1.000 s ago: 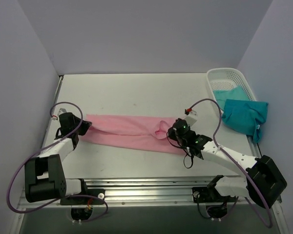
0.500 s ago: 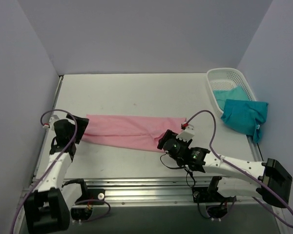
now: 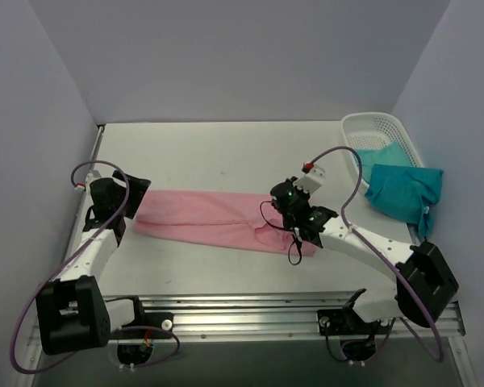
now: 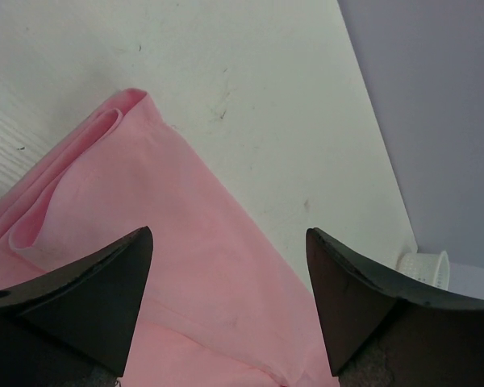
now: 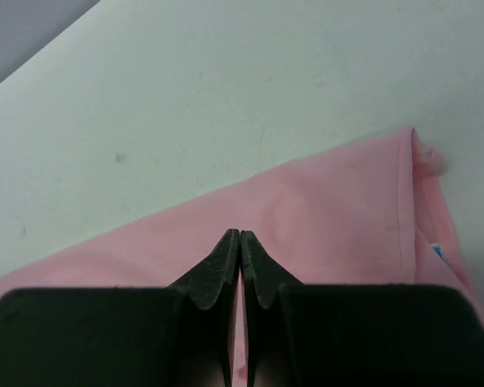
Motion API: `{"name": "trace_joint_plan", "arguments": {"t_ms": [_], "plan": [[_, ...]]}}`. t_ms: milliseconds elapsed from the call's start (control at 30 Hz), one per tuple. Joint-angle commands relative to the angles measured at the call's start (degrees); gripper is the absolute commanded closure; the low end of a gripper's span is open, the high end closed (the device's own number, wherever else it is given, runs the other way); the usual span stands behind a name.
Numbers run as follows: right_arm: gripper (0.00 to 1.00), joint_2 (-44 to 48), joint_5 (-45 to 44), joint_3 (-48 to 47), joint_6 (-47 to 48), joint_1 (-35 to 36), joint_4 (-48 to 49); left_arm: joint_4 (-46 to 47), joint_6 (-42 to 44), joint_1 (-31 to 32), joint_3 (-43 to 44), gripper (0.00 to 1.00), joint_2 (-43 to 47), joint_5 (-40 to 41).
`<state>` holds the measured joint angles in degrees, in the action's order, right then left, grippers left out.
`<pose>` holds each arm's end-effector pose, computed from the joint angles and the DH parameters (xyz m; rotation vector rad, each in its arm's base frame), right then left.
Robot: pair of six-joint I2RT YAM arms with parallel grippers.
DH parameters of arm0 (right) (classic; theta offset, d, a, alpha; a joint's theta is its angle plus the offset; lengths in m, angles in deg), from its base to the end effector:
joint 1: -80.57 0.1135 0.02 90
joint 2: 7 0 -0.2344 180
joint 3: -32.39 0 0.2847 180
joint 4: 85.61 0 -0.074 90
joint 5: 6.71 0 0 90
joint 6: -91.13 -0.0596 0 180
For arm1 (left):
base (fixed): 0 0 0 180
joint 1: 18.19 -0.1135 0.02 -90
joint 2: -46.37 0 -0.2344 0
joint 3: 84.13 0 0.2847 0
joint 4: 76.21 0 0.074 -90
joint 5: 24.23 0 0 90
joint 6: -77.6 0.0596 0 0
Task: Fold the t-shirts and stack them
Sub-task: Fold the other side of the tshirt into a rectangle
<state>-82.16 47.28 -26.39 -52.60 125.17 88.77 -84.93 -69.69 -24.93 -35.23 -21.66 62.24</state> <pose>0.2713 0.2183 0.2140 0.5584 1.8343 0.5578 0.3175 0.0338 0.1752 -1.0863 1.8113 -0.6022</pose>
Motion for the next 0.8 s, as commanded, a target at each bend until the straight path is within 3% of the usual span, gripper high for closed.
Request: {"name": "trace_joint_plan", "arguments": {"t_ms": [0,233,633,767], "plan": [[1.0,-6.22,4.71,-4.09,5.39,-3.98,5.75,6.48,1.84,0.59,0.98,0.15,-1.58,-1.83],[1.0,-14.93,9.37,-6.39,4.78,-4.79,9.53,7.46,3.51,0.5,0.62,0.15,-2.72,-0.34],[1.0,-18.98,10.79,9.59,-2.68,2.5,15.86,11.06,3.6,0.41,-0.61,0.16,-5.09,-0.69],[1.0,-18.71,9.65,11.1,-4.8,6.45,14.9,11.15,3.51,0.41,-0.43,0.17,-5.71,-0.95]]}}
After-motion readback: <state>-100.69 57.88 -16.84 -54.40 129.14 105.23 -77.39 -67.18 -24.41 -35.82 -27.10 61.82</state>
